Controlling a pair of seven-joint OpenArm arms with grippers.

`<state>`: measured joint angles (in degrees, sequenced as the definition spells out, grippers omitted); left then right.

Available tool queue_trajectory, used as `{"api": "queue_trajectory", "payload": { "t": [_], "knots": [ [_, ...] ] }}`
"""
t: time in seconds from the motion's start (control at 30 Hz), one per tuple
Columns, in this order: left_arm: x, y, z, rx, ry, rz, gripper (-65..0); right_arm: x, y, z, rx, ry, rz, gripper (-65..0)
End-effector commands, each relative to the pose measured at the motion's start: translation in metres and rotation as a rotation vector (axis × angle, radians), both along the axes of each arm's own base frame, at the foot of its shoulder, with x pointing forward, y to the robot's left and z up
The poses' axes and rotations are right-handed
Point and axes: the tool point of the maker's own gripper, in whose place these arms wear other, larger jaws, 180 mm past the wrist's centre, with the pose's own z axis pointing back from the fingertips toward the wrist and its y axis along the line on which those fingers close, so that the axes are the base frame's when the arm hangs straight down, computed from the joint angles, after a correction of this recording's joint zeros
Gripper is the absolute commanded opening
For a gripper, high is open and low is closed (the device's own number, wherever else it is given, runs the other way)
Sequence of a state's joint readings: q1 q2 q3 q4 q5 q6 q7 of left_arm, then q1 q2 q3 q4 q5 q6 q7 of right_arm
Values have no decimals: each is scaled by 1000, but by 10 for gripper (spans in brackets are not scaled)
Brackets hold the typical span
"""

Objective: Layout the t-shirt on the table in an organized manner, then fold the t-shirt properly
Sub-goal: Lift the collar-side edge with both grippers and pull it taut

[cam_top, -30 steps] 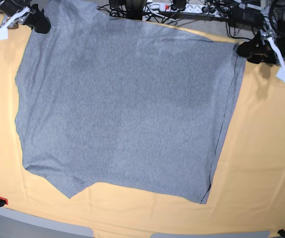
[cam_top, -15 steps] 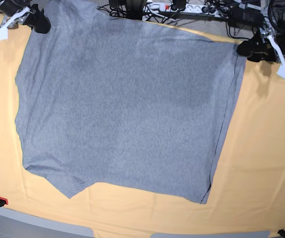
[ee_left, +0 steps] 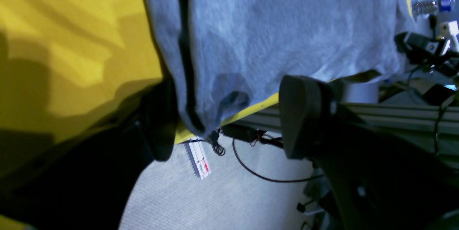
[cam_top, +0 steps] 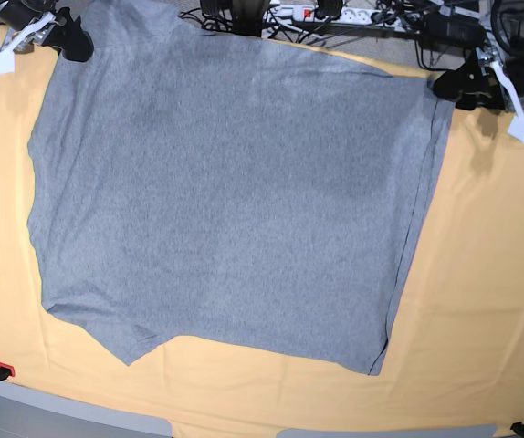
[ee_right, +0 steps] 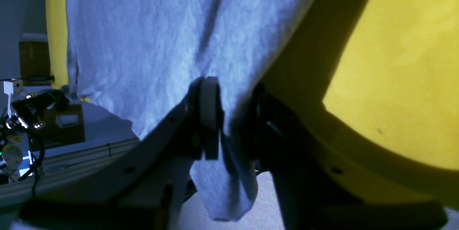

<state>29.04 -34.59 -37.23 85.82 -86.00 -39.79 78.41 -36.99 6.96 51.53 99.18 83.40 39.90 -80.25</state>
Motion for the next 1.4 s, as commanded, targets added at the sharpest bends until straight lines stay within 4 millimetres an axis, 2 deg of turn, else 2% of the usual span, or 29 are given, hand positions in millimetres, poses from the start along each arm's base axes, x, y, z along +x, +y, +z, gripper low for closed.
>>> {"api": "queue_trajectory", "payload": {
  "t": [0.0,0.1,0.17,0.23,0.33,0.37,0.4,0.67,0.83,0.97,1.03,1.1,1.13,1.37],
  "knots": [
    [-8,4,-2,41,30,-36,-201,2,-4,7,-5,-24,3,-497],
    [-9,4,-3,41,33,-37,-203,2,-4,7,-5,-24,3,-497],
    [-9,4,-3,41,32,-36,-238,2,-4,7,-5,-24,3,-497],
    [-9,4,-3,41,32,-36,-348,2,-4,7,-5,-24,3,-497],
    [-6,4,-1,41,24,-36,-583,3,-4,7,-5,-24,3,-497],
    [-5,4,-1,41,22,-36,-630,2,-4,7,-5,-24,3,-497],
    [-3,4,0,41,17,-36,-650,3,-4,7,-5,-24,3,-497],
    [15,5,8,43,-38,-34,-650,2,-4,7,-5,-24,3,-498],
    [16,5,8,44,-40,-34,-650,3,-4,8,-8,-26,5,-498],
    [18,1,13,50,-59,-52,-650,10,-4,19,-48,-56,40,-500],
    [20,-2,17,57,-75,-67,-650,15,-4,27,-79,-79,67,-538],
    [22,-7,22,64,-96,-87,-650,19,-3,34,-103,-97,89,-630],
    [23,-9,25,68,-107,-99,-650,20,-3,36,-110,-102,95,-650],
    [30,-35,53,108,-221,-211,-650,22,-7,38,-126,-104,109,-650]
  ]
}}
